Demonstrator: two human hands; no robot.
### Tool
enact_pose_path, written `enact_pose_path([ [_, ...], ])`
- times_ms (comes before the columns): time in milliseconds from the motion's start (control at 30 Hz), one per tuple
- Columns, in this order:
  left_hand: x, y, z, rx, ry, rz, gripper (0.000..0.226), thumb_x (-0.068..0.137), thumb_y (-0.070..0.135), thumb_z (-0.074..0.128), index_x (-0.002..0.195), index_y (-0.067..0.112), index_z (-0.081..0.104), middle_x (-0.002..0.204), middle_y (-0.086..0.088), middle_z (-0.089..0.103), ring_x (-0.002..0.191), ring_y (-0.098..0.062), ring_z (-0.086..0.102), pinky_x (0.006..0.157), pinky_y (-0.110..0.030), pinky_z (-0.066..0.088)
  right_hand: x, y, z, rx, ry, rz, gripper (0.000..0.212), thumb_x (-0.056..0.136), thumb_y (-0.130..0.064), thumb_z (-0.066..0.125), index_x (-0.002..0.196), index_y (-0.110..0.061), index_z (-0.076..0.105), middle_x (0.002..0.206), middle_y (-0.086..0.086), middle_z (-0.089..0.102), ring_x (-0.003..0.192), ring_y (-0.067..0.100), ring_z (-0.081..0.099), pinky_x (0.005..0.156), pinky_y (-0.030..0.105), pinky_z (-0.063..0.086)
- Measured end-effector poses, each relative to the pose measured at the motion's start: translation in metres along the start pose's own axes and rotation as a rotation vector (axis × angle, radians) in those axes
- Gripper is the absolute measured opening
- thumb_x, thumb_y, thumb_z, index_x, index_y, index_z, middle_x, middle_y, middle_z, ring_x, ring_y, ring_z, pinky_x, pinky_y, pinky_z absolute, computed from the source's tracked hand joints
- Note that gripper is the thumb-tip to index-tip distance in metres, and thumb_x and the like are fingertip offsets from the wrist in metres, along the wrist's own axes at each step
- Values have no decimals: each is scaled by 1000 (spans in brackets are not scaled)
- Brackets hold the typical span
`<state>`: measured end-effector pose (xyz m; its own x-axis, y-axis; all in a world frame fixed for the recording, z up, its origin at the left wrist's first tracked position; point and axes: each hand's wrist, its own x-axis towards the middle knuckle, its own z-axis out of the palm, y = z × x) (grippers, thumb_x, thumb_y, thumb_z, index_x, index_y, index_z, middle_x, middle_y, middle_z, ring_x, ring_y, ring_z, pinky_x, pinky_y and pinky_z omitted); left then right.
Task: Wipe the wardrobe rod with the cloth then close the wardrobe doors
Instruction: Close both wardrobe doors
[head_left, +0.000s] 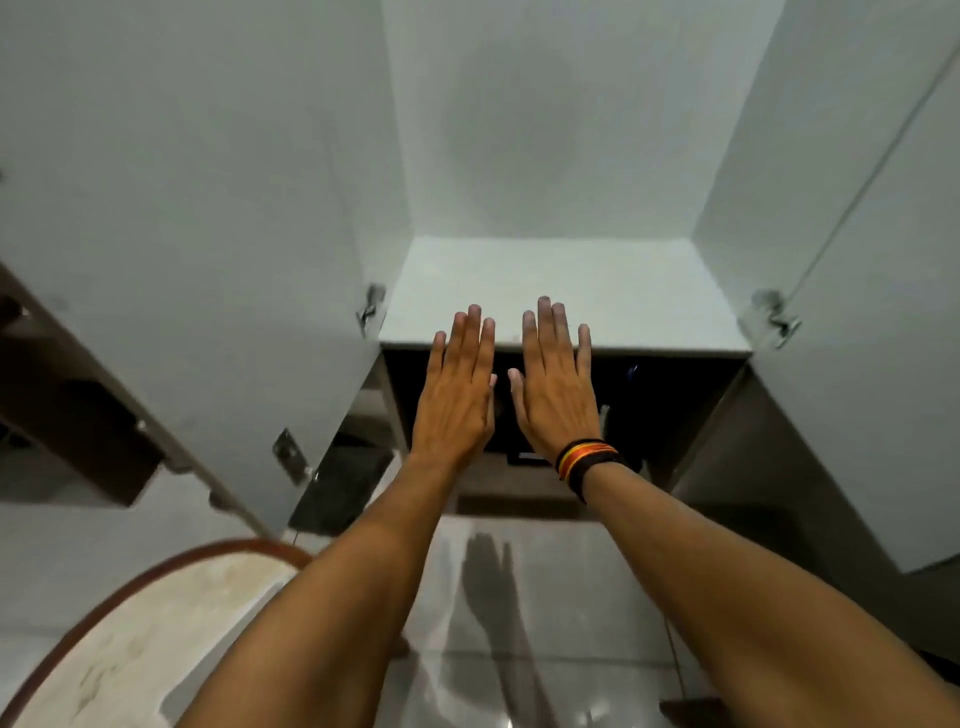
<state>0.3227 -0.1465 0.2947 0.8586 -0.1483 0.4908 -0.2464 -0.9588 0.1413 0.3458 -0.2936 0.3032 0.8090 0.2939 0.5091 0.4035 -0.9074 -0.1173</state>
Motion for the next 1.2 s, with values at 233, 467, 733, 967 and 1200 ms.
enact_pose_path([
  [233, 146, 86, -92, 0, 244, 194, 62, 107, 19, 29, 162, 6, 5, 171, -14, -4, 159, -27, -4, 128, -48, 10, 94, 71, -151, -139, 294, 40, 66, 103, -29, 38, 159, -5, 11, 168, 17, 6, 155, 31, 4, 124, 58, 10],
  [467, 245, 201, -177, -25, 453, 486, 60, 106, 17, 30, 162, 5, 12, 171, -15, 4, 159, -28, 2, 127, -48, 14, 120, 135, -298, -297, 604, 179, 64, 101, -27, 39, 158, -5, 19, 167, 17, 12, 155, 31, 8, 123, 58, 12],
  [733, 273, 394, -264, -97, 670, 939, 57, 107, 19, 31, 161, 5, 18, 170, -16, 12, 158, -30, 9, 127, -47, 14, 44, 212, -435, -284, 1051, 415, 58, 102, -22, 42, 155, -4, 28, 165, 19, 20, 155, 32, 13, 125, 52, 6],
  [967, 262, 511, -318, 361, 486, 1191, 59, 104, 34, 39, 158, 11, 32, 168, -13, 20, 158, -29, 4, 129, -47, 3, -2, 266, -466, 727, 1259, 833, 53, 107, -31, 39, 151, -1, 34, 157, 19, 37, 145, 32, 37, 119, 38, 31],
  [1200, 254, 509, -327, 596, 456, 1167, 45, 101, 35, 50, 142, 18, 58, 149, -8, 56, 149, -31, 35, 128, -50, 9, -3, 253, -456, 771, 1176, 929, 46, 107, -27, 41, 137, 6, 47, 139, 24, 53, 130, 39, 48, 97, 31, 38],
])
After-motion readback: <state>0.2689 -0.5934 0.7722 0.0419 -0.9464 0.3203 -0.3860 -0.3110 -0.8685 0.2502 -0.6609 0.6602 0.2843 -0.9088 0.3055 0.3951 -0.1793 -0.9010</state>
